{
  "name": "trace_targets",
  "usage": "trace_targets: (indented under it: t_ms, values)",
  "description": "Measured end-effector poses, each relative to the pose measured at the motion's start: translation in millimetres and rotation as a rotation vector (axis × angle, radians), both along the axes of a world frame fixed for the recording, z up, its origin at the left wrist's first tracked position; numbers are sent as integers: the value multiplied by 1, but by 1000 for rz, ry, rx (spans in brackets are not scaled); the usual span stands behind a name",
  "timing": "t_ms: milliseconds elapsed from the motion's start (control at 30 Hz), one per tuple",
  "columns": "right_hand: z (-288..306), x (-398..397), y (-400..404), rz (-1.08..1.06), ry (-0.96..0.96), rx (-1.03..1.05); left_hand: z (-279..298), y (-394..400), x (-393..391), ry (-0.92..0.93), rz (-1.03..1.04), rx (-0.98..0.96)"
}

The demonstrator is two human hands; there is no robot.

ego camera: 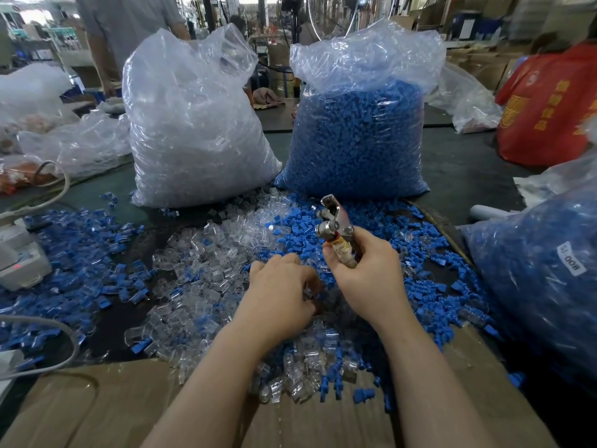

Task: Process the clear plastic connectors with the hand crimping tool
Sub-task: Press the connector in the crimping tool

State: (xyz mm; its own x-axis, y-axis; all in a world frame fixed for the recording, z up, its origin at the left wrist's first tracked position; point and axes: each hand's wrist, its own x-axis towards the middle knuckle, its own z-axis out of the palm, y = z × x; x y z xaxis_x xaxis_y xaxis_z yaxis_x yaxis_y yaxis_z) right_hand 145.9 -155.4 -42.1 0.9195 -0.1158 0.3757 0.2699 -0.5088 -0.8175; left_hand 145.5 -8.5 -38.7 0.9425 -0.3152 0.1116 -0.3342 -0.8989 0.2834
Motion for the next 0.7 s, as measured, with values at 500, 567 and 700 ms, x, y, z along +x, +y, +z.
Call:
trace_targets:
  t_ms: [500,567,700]
  values:
    - [-1,3,-5,-17,31,35,15,32,7,137,258,-690]
    - [0,3,-5,-18,31,30,17,32,6,162,262,-727]
    - [-1,3,-5,-28,28,-3,17,35,8,120,310,-546]
